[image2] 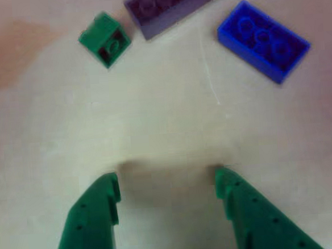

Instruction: Put all lego bricks in the bin.

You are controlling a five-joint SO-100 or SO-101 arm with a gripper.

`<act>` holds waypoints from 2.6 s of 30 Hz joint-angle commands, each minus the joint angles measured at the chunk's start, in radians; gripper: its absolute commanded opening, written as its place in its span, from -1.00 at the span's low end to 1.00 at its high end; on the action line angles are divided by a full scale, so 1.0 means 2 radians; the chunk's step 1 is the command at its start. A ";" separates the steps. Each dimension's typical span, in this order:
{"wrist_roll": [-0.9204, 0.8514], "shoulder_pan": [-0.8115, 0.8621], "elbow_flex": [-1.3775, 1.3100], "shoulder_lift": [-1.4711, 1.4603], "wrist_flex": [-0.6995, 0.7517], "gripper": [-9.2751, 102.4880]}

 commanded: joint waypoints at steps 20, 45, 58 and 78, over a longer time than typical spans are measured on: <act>-0.079 -0.038 -0.267 -0.191 0.027 -0.57; -0.023 -0.042 -0.229 -0.080 0.074 -0.83; 0.060 -0.282 -0.334 0.209 0.408 -0.84; 0.192 -0.140 -0.179 0.235 0.314 -0.31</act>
